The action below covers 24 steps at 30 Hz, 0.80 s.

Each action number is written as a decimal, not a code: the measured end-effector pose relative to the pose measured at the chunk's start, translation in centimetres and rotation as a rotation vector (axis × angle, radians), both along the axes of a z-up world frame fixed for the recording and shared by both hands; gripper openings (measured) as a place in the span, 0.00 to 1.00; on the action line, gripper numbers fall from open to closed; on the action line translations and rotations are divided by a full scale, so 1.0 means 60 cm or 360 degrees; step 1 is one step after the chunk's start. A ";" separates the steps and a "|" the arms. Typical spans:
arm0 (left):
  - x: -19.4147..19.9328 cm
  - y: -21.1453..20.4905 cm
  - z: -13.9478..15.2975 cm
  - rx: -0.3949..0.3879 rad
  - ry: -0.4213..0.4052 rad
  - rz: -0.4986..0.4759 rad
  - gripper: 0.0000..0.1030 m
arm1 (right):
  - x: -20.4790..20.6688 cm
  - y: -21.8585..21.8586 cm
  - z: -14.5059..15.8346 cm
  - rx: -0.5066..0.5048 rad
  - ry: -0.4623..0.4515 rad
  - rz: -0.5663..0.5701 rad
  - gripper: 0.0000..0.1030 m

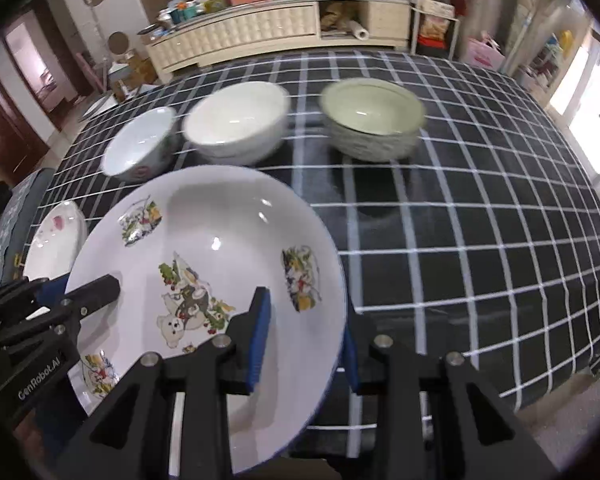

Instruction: Organize plates and bowls

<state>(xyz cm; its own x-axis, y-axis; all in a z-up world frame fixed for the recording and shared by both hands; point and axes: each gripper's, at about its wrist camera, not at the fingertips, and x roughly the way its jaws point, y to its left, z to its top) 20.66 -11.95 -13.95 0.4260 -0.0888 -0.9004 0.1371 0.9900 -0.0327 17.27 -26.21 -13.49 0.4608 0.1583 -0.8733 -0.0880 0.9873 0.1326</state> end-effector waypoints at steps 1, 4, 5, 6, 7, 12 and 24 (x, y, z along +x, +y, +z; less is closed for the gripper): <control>-0.004 0.013 0.002 0.0000 -0.0004 0.0021 0.21 | 0.002 0.018 0.003 0.0005 -0.0008 0.0025 0.36; -0.014 0.060 0.009 -0.0004 -0.0013 0.0090 0.21 | 0.008 0.064 0.010 0.0011 -0.0022 0.0094 0.36; -0.018 0.079 0.011 -0.0012 -0.0013 0.0117 0.21 | 0.006 0.076 0.010 0.0011 -0.0024 0.0114 0.36; -0.023 0.098 0.013 -0.0020 -0.0011 0.0147 0.21 | 0.008 0.090 0.011 0.0011 -0.0025 0.0136 0.36; -0.027 0.113 0.013 -0.0025 -0.0011 0.0169 0.21 | 0.009 0.103 0.011 0.0010 -0.0026 0.0155 0.36; -0.046 0.193 0.018 -0.0034 -0.0015 0.0281 0.21 | 0.018 0.172 0.011 0.0011 -0.0018 0.0256 0.36; -0.097 0.360 0.002 -0.0072 0.0017 0.0506 0.21 | 0.017 0.326 -0.006 -0.0030 0.0031 0.0472 0.36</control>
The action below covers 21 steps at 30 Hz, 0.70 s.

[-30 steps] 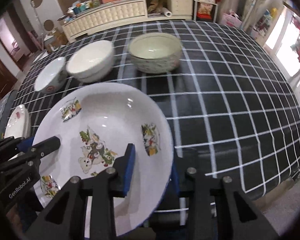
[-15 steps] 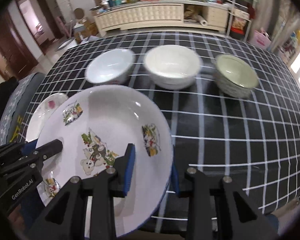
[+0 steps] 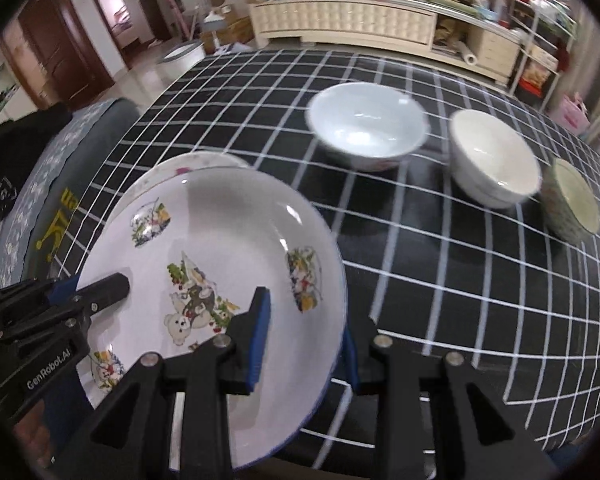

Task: Organize plates and bowls
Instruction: 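Lower the cartoon-print plate onto the stacked plates with the left tool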

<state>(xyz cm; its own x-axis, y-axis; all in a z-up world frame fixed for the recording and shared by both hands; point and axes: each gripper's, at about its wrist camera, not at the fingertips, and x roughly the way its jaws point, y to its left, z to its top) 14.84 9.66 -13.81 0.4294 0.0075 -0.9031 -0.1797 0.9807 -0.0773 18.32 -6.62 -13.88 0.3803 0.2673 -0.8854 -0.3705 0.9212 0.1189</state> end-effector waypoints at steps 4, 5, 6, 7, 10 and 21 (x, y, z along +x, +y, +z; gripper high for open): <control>-0.016 0.038 -0.010 -0.0010 0.0016 0.0059 0.21 | -0.005 0.032 -0.006 -0.0018 0.0013 0.0039 0.36; -0.020 0.045 -0.012 -0.0012 0.0020 0.0068 0.21 | -0.005 0.038 -0.008 -0.0022 0.0018 0.0049 0.36; -0.023 0.051 -0.015 -0.0015 0.0026 0.0077 0.21 | -0.006 0.043 -0.010 -0.0026 0.0020 0.0056 0.36; -0.024 0.055 -0.017 -0.0018 0.0031 0.0083 0.21 | -0.005 0.048 -0.013 -0.0033 0.0025 0.0063 0.36; -0.028 0.066 -0.020 -0.0017 0.0041 0.0101 0.21 | -0.004 0.057 -0.018 -0.0043 0.0040 0.0065 0.36; -0.012 0.073 -0.028 0.0042 0.0042 0.0083 0.21 | 0.010 0.061 -0.035 -0.0060 0.0091 0.0063 0.35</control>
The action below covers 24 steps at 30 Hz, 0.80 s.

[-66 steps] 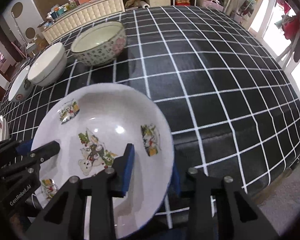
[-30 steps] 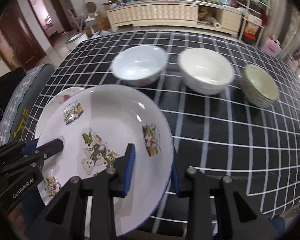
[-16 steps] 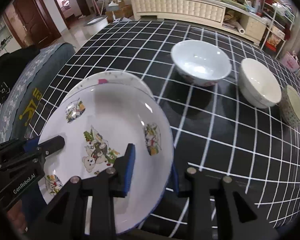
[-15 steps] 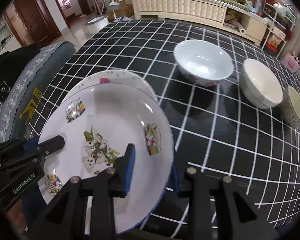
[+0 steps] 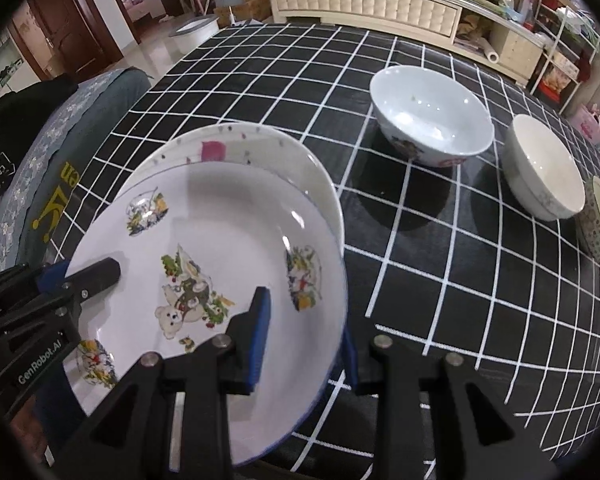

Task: Organize plates and bowls
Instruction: 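Lower the cartoon-print plate onto the stacked plates with the left tool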

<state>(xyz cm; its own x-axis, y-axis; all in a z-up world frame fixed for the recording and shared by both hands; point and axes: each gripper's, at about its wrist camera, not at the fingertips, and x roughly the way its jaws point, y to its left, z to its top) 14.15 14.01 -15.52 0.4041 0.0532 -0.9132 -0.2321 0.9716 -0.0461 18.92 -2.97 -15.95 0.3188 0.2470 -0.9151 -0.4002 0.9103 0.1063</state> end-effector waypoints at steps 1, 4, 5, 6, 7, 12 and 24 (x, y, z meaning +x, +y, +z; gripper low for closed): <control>0.003 0.001 -0.001 0.0003 0.0000 -0.0003 0.21 | 0.002 0.000 -0.003 -0.0005 0.0008 -0.0003 0.36; 0.011 -0.001 -0.003 0.0033 0.0004 -0.0019 0.21 | 0.005 0.001 -0.006 -0.0013 0.0017 -0.0003 0.35; 0.014 -0.002 -0.003 0.0040 0.0006 -0.0023 0.21 | 0.007 0.002 -0.005 -0.0013 0.0018 -0.0004 0.35; 0.017 -0.001 -0.004 0.0049 0.0007 -0.0025 0.21 | 0.008 0.002 -0.005 -0.0015 0.0019 -0.0004 0.35; 0.019 0.000 -0.005 0.0050 0.0005 -0.0026 0.21 | 0.010 0.003 -0.005 -0.0020 0.0019 -0.0002 0.35; 0.027 0.004 -0.009 0.0018 0.0008 -0.0020 0.21 | 0.020 0.009 -0.008 -0.0050 0.0025 0.0002 0.35; 0.031 0.009 -0.008 -0.0049 0.0017 -0.0011 0.27 | 0.017 0.016 -0.018 -0.0103 0.0054 0.0043 0.36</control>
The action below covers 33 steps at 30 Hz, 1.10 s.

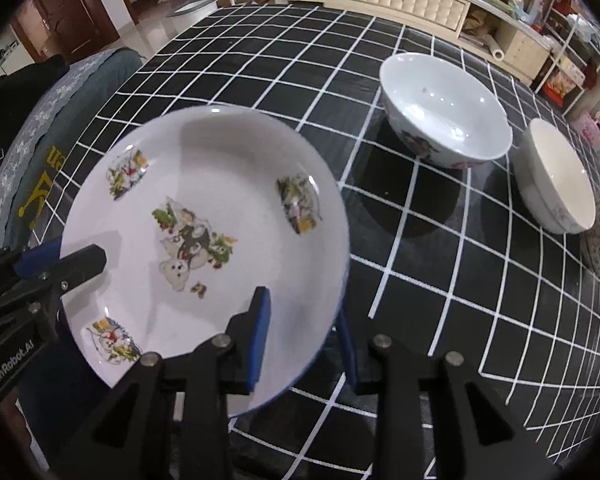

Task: Organize plates and bowls
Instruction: 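Lower the cartoon-print plate onto the stacked plates with the left tool, then open the left tool to release the plate rim and withdraw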

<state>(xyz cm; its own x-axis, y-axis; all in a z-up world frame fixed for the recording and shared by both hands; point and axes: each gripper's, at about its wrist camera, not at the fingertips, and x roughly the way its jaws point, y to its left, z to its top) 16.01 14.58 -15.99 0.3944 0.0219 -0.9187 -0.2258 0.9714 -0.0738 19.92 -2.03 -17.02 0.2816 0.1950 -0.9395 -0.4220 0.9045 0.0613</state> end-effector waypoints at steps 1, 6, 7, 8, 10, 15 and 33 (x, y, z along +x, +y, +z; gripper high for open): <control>-0.001 -0.002 0.001 -0.0001 0.0000 -0.0001 0.27 | 0.000 -0.002 0.000 0.0005 0.0007 -0.0004 0.36; -0.013 -0.011 0.009 0.0067 -0.0014 0.0009 0.39 | -0.005 -0.013 0.009 0.0040 0.0015 -0.0021 0.36; -0.016 -0.012 0.012 0.0093 -0.0022 0.0009 0.39 | -0.007 -0.015 0.011 0.0045 0.0009 -0.0022 0.36; -0.019 -0.013 0.017 0.0118 -0.0032 0.0006 0.39 | -0.010 -0.018 0.015 0.0057 0.0002 -0.0025 0.36; -0.025 -0.014 0.027 0.0133 -0.0050 0.0004 0.39 | -0.014 -0.025 0.024 0.0085 -0.0010 -0.0037 0.36; -0.030 -0.023 0.055 0.0141 -0.0107 -0.0011 0.39 | -0.018 -0.045 0.047 0.0140 -0.0043 -0.0065 0.38; 0.027 -0.131 0.116 0.0119 -0.0244 -0.0247 0.48 | 0.008 -0.154 0.160 0.0197 -0.0416 -0.0240 0.79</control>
<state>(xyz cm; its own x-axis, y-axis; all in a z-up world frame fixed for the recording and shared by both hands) 17.63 6.72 -9.01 0.5335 0.0159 -0.8457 -0.0651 0.9976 -0.0222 20.40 -11.27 -7.40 0.5448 0.2411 -0.8032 -0.2996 0.9505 0.0820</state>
